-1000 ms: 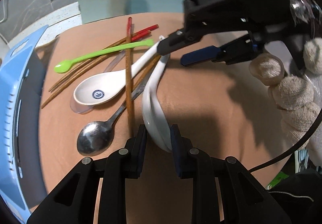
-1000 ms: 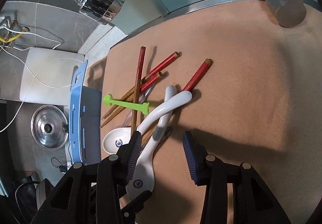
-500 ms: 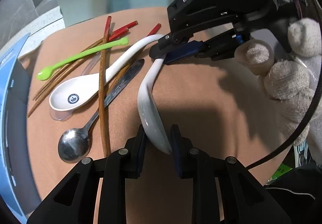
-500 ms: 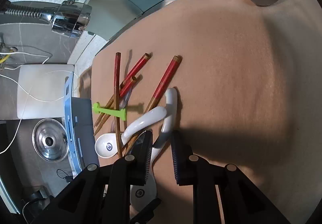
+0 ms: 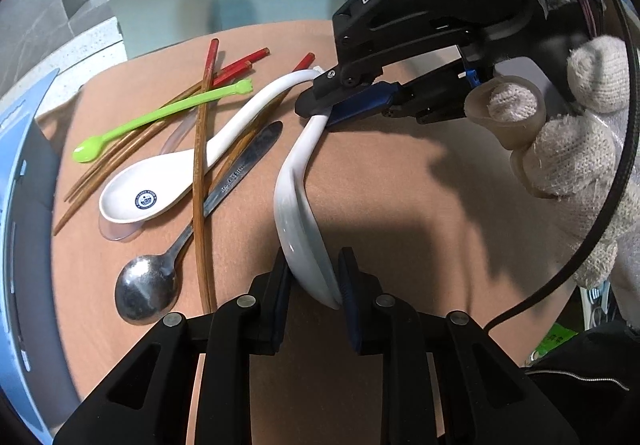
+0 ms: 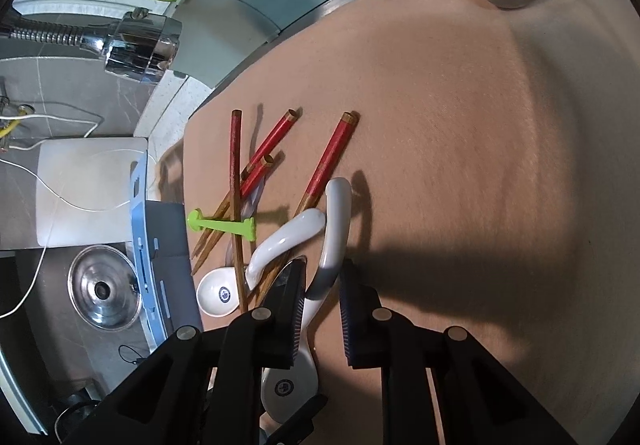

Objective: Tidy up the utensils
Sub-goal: 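Lift the white spoon with the left tool and carry it to the basket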

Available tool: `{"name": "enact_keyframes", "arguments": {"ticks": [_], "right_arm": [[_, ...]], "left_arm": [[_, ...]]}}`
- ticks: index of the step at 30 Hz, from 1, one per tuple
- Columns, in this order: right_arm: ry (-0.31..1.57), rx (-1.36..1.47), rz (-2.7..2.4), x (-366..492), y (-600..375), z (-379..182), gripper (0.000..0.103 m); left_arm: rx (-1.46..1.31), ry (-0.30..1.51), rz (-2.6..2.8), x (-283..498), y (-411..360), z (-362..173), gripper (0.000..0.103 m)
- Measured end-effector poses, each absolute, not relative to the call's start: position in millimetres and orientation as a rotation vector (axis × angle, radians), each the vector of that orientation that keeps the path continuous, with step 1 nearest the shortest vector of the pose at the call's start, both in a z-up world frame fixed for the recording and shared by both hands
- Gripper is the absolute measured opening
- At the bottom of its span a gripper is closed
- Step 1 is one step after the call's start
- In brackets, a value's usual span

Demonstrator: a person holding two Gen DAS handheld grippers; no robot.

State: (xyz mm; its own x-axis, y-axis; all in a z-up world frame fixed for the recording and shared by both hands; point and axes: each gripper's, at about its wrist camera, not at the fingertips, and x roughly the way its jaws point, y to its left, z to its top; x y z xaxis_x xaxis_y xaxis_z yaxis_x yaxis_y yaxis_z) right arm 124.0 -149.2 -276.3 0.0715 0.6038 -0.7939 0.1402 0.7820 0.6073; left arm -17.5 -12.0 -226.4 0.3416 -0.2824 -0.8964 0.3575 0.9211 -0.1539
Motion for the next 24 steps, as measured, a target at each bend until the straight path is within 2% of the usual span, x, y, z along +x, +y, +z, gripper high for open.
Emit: {"name": "enact_keyframes", "arguments": {"ticks": [13,24], "right_arm": [[1.45,0.671,0.412,117,-143,-255,0.014],[1.407,0.656,0.505,116,-95,-222,0.014]], "left_arm": [[0.05,1.108,-0.423,-26,6,-205,0.021],[0.029,1.041,-0.366,-41,47,-175,0.021]]}}
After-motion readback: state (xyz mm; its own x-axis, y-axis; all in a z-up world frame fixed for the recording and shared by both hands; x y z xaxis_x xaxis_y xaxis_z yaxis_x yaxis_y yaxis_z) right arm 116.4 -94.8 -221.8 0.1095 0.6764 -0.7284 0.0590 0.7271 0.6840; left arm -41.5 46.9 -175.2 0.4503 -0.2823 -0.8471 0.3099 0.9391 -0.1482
